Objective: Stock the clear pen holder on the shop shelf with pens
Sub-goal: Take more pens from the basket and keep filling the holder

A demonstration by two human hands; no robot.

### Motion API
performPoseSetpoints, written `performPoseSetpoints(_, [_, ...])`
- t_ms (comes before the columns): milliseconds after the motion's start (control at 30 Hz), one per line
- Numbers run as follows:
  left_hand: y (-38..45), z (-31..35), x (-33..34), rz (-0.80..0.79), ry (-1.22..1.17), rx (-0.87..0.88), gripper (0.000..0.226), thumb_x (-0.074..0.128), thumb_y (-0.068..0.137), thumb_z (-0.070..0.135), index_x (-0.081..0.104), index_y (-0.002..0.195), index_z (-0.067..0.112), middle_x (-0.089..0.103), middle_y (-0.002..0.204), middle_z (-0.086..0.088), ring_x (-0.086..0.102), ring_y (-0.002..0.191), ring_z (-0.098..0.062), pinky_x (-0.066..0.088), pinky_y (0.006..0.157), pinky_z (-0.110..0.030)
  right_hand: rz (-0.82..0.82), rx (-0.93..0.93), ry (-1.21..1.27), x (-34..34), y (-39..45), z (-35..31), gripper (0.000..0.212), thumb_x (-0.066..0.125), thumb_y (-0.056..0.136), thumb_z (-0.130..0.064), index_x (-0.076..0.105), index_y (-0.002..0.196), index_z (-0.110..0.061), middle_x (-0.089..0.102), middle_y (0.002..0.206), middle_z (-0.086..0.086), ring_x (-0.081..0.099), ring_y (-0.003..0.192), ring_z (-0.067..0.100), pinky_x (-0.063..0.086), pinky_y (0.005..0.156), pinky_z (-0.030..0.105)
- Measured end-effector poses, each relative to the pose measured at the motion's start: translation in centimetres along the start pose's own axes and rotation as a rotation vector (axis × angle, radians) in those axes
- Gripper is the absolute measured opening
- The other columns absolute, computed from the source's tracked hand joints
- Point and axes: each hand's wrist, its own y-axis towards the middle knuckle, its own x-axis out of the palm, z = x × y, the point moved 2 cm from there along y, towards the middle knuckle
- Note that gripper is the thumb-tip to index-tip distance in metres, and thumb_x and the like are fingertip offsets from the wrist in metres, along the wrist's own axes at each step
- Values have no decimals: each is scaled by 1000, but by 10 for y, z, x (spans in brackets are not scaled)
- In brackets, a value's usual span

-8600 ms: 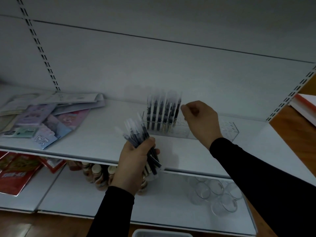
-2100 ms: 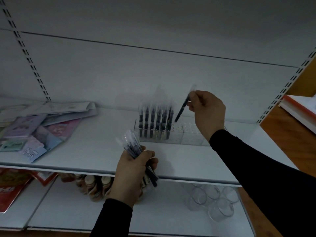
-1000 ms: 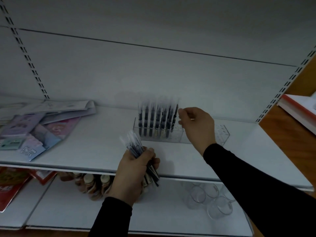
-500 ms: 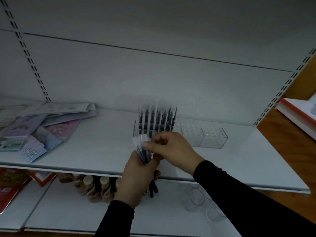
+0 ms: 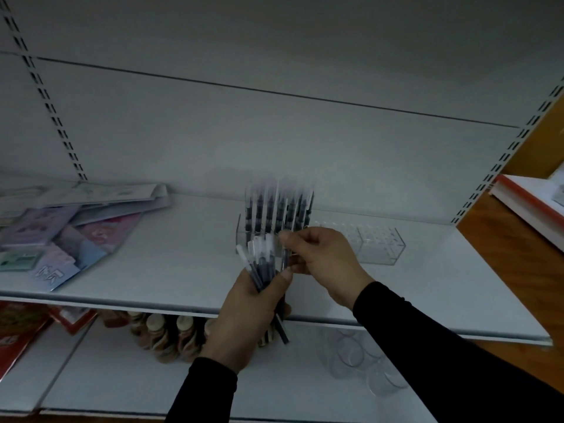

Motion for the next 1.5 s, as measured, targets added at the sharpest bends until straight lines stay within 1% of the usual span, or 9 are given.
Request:
performPoseSetpoints(100, [1,-1,-1,23,-14,-24,19,61,91,26,60,99,9,60,71,-6,58,52,-11,50,53,-21,16,42,84,-2,1,2,20,72,86,-28,68,79,-9,69,76,4,62,63,11,53,61,19])
performPoseSetpoints(333, [3,0,0,42,-24,-17,14,60,92,24,60,89,10,59,70,-7,57,51,-10,50,51,-21,-152,153,171,-5,-2,5,9,66,90,-17,70,86,-10,72,76,2,67,66,10,53,61,18])
performPoseSetpoints(567, [7,-4,-7,167,-84,-40,19,59,93,25,53,91,7,56,71,-6,55,53,-13,48,48,-22,188,-112,328,-34,9,-20,10,67,89,-14,73,82,-13,73,73,2,65,66,12,53,61,19])
performPoseSetpoints(700, [6,-1,-6,205,-134,-34,17,59,93,23,52,92,8,54,71,-8,53,54,-15,49,47,-20,386,-332,234,-49,13,-30,7,66,91,-18,72,89,-14,73,81,3,68,73,10,53,65,19])
performPoseSetpoints(833, [4,0,-5,213,-146,-42,18,58,93,23,53,94,6,53,71,-8,52,56,-16,50,47,-19,479,-427,166,-55,21,-34,15,66,92,-22,73,100,-11,74,91,4,68,78,9,56,74,21])
performPoseSetpoints(1000, [5,1,-8,231,-119,-31,18,59,93,24,53,90,7,54,71,-8,53,56,-17,50,47,-18,469,-437,82,-48,33,-31,22,66,91,-22,72,108,-9,74,95,2,69,81,10,58,82,27])
performPoseSetpoints(1100, [6,0,-9,233,-97,-30,20,58,93,25,54,92,6,55,73,-8,54,58,-17,51,48,-18,456,-440,30,-46,37,-26,11,66,92,-24,74,98,-20,74,90,-3,70,83,11,58,84,29])
performPoseSetpoints(1300, [7,0,-10,232,-108,-45,20,58,93,25,56,96,6,56,73,-7,56,59,-17,51,50,-21,437,-427,-89,-42,39,-20,6,65,92,-25,70,95,-27,72,86,-13,69,81,10,57,81,21])
performPoseSetpoints(1500, [7,-1,-10,229,-105,-51,20,59,93,26,56,96,6,56,73,-6,55,59,-17,51,51,-22,428,-404,-199,-39,42,-10,19,65,92,-26,72,106,-16,71,88,-10,68,79,4,51,74,7])
